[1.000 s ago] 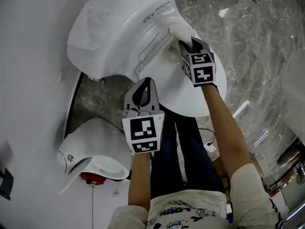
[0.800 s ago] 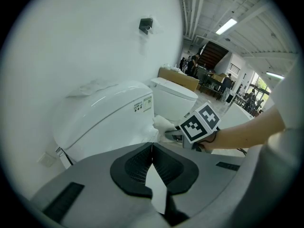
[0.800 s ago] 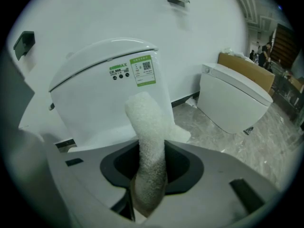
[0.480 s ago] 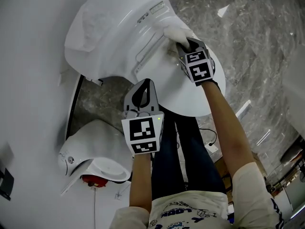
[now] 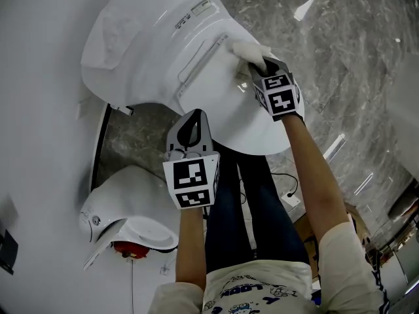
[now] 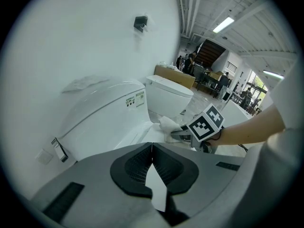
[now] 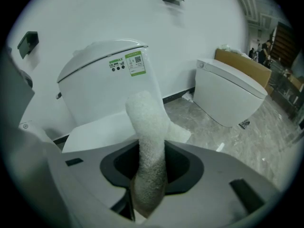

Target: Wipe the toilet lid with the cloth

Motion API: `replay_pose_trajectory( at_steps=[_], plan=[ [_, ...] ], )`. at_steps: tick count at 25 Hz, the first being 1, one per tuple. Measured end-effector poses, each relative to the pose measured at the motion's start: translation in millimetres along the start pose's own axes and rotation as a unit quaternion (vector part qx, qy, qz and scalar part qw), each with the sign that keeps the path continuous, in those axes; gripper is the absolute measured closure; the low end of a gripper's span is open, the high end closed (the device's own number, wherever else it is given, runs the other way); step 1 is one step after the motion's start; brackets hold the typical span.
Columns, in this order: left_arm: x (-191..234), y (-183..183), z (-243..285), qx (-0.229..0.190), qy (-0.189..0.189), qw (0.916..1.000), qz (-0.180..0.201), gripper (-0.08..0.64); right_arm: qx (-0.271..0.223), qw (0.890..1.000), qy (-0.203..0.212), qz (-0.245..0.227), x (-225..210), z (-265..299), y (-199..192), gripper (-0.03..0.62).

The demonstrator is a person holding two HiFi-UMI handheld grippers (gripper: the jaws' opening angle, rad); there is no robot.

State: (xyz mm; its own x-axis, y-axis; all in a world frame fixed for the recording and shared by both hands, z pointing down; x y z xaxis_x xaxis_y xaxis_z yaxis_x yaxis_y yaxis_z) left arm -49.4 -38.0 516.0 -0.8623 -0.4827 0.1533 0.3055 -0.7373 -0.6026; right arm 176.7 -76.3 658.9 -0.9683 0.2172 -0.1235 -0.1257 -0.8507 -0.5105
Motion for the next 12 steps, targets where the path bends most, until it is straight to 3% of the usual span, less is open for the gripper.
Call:
replay_pose_trajectory(
  at_steps=[12],
  plan=[
    [-30, -13, -5, 0.0, -0.018, 0.9997, 0.017, 0.555, 0.0, 0.999, -0.022, 0.038, -31, -37, -64, 0.472]
  ],
)
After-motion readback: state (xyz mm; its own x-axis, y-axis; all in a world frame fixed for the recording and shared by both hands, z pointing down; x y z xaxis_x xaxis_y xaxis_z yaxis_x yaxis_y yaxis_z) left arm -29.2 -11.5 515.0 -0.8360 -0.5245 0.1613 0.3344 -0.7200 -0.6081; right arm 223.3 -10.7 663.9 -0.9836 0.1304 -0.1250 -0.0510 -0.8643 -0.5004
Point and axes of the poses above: the fingertips, and each gripper's own axes: z forward along the fingers, x to its left, y out of its top, the point moved 7 cm from there along -z, backward along the fingers, and after that the axes turned 2 degrees about y, right-handed, at the moved point
